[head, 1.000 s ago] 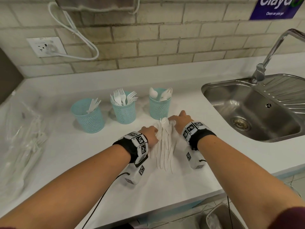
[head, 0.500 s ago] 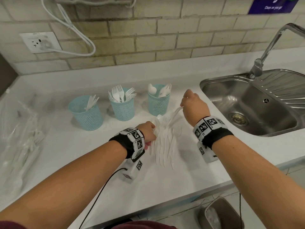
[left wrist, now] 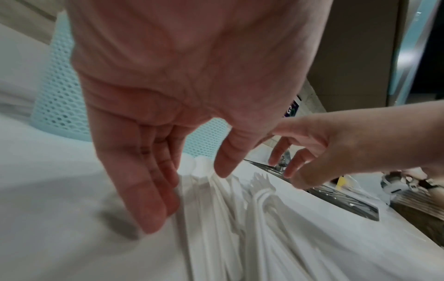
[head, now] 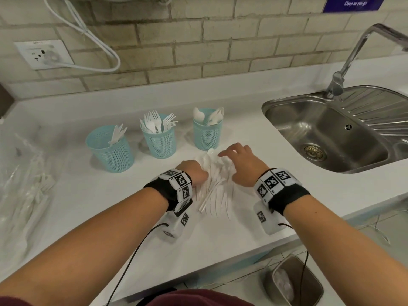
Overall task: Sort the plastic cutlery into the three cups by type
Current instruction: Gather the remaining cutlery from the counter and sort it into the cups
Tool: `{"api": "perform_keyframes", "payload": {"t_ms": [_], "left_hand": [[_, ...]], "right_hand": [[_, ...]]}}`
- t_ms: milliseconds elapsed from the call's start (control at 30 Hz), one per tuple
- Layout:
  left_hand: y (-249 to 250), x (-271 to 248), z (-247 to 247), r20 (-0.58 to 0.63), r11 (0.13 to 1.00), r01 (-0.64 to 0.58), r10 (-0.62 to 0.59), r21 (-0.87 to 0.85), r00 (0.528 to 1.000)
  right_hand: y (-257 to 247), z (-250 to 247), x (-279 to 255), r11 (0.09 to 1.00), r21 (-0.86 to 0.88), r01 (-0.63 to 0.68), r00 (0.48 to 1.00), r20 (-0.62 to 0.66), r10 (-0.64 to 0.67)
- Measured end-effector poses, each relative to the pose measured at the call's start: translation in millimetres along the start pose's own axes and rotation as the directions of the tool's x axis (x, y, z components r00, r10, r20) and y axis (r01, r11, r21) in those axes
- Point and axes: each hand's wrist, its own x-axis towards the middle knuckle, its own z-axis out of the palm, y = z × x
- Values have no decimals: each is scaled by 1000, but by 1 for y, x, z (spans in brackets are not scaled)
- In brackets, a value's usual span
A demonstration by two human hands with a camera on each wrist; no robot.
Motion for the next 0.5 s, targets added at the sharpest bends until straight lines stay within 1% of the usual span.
{"api": "perform_keyframes", "payload": {"t_ms": [33,100,167,267,400,500], "left_hand": [[1,-2,0,-1,1000,6,-6,22,1000],[6,-5,3,24,998,26,-27,59,999],[12,-7,8,62,991,23,-31,128,998],[21,-7,19,81,966,-8,-13,257,997],[27,-5,34,-17,933,2,4,360,1000],[26,-3,32,-31,917,-16,32,398,999]], "right_hand": [[5,-1,-3,999,-2,-46,999,23,46],[13,1,-7,992,-14,-123,986,115,123],[14,6,-6,985,7,-174,968,187,170],[6,12,2,977,63,-202,966,176,188],[-5,14,12,975,64,-214,965,168,201],[-5,14,15,967,105,-233,965,146,217]]}}
